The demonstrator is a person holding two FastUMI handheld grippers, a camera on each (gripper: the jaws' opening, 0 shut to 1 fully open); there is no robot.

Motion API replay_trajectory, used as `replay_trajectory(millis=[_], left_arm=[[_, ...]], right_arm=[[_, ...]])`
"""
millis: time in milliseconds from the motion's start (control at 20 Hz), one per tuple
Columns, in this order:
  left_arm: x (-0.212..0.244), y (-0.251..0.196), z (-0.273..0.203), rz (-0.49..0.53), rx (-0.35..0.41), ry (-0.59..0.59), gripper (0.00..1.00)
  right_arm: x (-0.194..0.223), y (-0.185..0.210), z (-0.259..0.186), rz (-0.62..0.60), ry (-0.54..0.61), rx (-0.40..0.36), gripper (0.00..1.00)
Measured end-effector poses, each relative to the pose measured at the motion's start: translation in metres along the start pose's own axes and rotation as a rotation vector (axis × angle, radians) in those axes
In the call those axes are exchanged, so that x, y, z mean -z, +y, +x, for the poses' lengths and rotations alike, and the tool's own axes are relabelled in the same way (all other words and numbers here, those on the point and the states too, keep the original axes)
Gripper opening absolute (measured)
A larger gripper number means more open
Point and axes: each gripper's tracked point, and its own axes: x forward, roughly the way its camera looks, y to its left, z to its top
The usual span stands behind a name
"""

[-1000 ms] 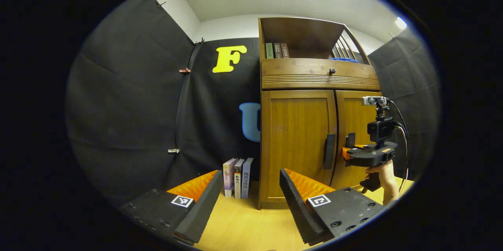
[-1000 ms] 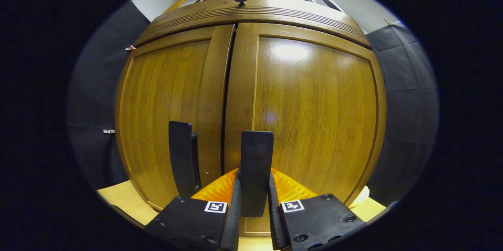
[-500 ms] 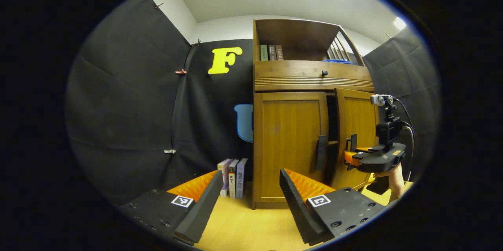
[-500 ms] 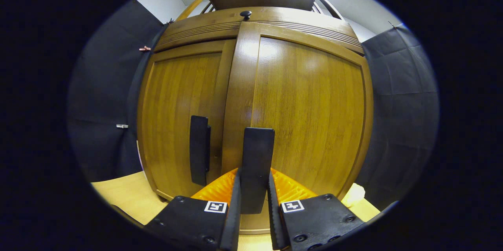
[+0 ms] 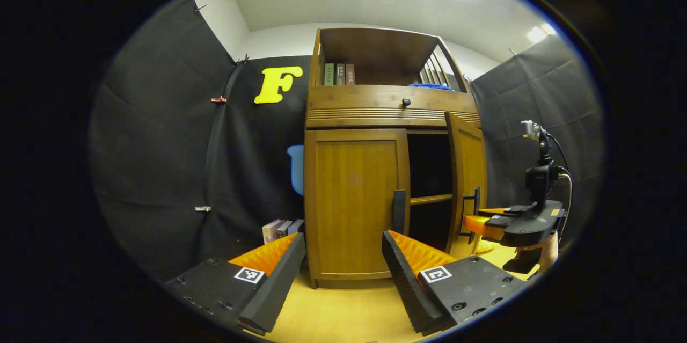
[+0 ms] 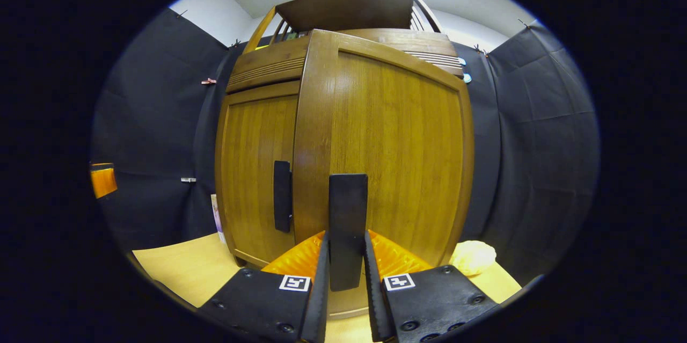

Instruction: Open the right door of the double-door shoe cabinet with the right hand, and open the left door with the left hand.

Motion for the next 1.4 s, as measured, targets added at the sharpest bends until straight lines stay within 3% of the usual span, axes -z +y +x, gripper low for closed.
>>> replay_trajectory(millis=[150, 300, 350, 400, 450, 600, 650, 900, 950, 1150, 1350, 1400], left_arm=[[-0.001, -0.014, 0.005, -0.009, 0.028, -0.007, 0.90], [-0.003, -0.031, 0.011, -0.033, 0.068, -0.018, 0.90], [-0.001, -0.037, 0.013, -0.039, 0.085, -0.017, 0.90], [0.000, -0.042, 0.015, -0.041, 0.100, -0.014, 0.90], [0.001, -0.046, 0.015, -0.039, 0.113, -0.014, 0.90], [0.002, -0.055, 0.020, -0.039, 0.138, -0.017, 0.90], [0.002, -0.057, 0.022, -0.045, 0.146, -0.018, 0.90], [0.004, -0.077, 0.029, -0.079, 0.192, -0.019, 0.90], [0.005, -0.081, 0.030, -0.083, 0.200, -0.017, 0.90], [0.007, -0.095, 0.031, -0.080, 0.222, -0.011, 0.90], [0.006, -0.112, 0.034, -0.072, 0.241, -0.011, 0.90], [0.006, -0.116, 0.035, -0.071, 0.245, -0.009, 0.90]], right_arm=[[-0.004, -0.015, -0.022, 0.011, -0.005, 0.008, 0.35], [-0.003, -0.028, -0.036, 0.045, 0.001, 0.010, 0.26], [-0.005, -0.030, -0.041, 0.046, -0.001, 0.016, 0.30], [-0.005, -0.033, -0.045, 0.039, 0.000, 0.026, 0.25], [-0.005, -0.036, -0.050, 0.032, -0.001, 0.037, 0.29], [-0.005, -0.050, -0.062, 0.016, -0.007, 0.064, 0.25], [-0.007, -0.056, -0.066, 0.013, -0.005, 0.077, 0.29], [-0.010, -0.085, -0.084, -0.005, -0.002, 0.146, 0.29], [-0.011, -0.092, -0.087, -0.019, -0.004, 0.163, 0.25], [-0.018, -0.119, -0.101, -0.055, -0.025, 0.230, 0.28], [-0.018, -0.148, -0.112, -0.049, -0.027, 0.286, 0.20], [-0.017, -0.152, -0.115, -0.048, -0.025, 0.292, 0.27]])
